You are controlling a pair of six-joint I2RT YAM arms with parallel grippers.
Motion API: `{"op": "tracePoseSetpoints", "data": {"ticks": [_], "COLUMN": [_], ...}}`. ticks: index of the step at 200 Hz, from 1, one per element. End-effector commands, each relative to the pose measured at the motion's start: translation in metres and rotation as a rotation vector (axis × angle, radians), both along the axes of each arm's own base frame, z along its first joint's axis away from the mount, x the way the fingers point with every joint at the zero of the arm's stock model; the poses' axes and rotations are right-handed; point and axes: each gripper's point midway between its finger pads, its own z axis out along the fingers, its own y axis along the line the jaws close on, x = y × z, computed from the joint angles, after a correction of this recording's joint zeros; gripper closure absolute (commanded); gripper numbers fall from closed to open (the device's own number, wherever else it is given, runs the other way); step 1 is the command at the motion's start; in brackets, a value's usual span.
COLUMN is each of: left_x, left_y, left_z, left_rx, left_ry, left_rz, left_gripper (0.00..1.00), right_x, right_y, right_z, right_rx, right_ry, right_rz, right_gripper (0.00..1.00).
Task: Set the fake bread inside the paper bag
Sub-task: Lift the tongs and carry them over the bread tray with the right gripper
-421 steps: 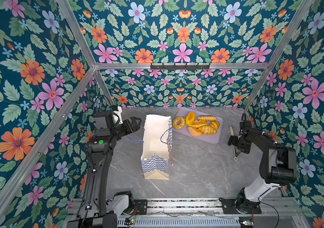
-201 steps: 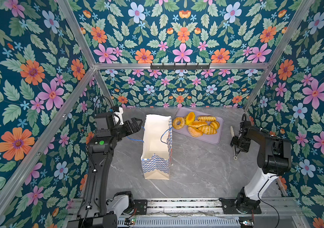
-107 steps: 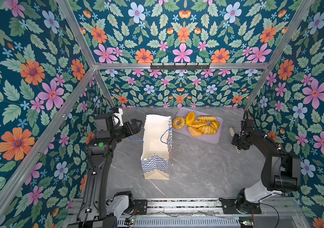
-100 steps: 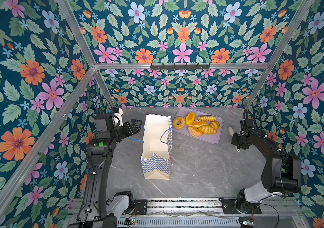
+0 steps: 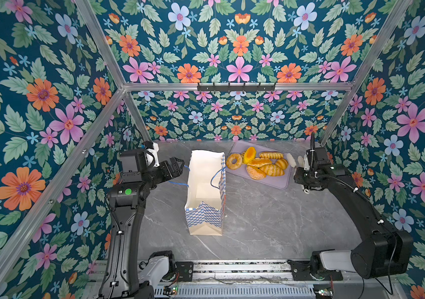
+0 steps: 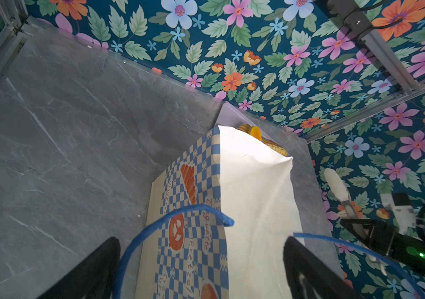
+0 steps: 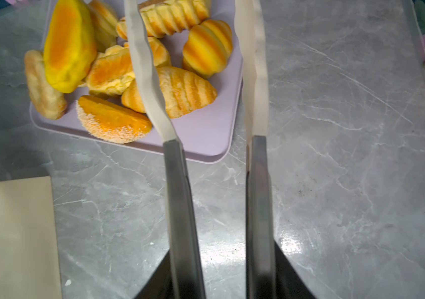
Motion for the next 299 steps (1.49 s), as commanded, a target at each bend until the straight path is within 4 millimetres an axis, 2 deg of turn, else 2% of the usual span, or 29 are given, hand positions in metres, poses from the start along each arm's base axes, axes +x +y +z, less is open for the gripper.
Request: {"op": "tracePoseSetpoints", "data": {"ticks": [1, 36, 58, 83, 99, 125, 139, 166, 190, 215, 238, 299], "left_x": [-0.01, -0.022, -0.031, -0.04, -0.042, -0.043, -0.046, -0.057, -0.071, -0.079, -0.077, -0.054], "left_y": [-0.005, -0.014, -0.018, -0.023, -0.016, 0.01, 0.018, 0.02, 0.021, 0.002, -0.018, -0.041], "left_z": [-0.002, -0.001, -0.008, -0.007, 0.007, 0.021, 0.017, 0.0, -0.004, -0.014, -0.028, -0.044], "left_rx": [-0.004, 0.001, 0.03, 0.121, 0.196, 0.317, 0.363, 0.386, 0.384, 0.299, 0.207, 0.117], "left_ry": [0.046, 0.098, 0.121, 0.128, 0.094, 0.088, 0.118, 0.182, 0.208, 0.234, 0.25, 0.233], "left_rz": [-0.034, -0.073, -0.07, -0.04, 0.016, 0.121, 0.139, 0.119, 0.104, 0.028, -0.039, -0.094], "left_gripper": [0.0, 0.0, 0.01, 0.04, 0.04, 0.05, 0.05, 0.02, 0.01, 0.01, 0.02, 0.07], "right_x": [-0.012, -0.015, -0.014, -0.008, -0.005, 0.001, 0.002, 0.005, 0.009, 0.014, 0.019, 0.029], "right_y": [0.016, 0.045, 0.059, 0.074, 0.085, 0.098, 0.104, 0.11, 0.111, 0.115, 0.118, 0.121], "right_z": [0.008, 0.019, 0.021, 0.021, 0.021, 0.02, 0.021, 0.021, 0.019, 0.017, 0.016, 0.022], "right_rx": [-0.002, -0.003, -0.006, -0.027, -0.009, 0.028, 0.03, 0.039, 0.042, 0.045, 0.052, 0.05], "right_ry": [0.039, 0.07, 0.092, 0.108, 0.115, 0.111, 0.108, 0.103, 0.095, 0.099, 0.099, 0.084], "right_rz": [0.069, 0.176, 0.229, 0.268, 0.287, 0.296, 0.305, 0.311, 0.308, 0.316, 0.32, 0.317], "right_gripper": [0.58, 0.59, 0.59, 0.6, 0.62, 0.62, 0.62, 0.62, 0.62, 0.62, 0.62, 0.6]}}
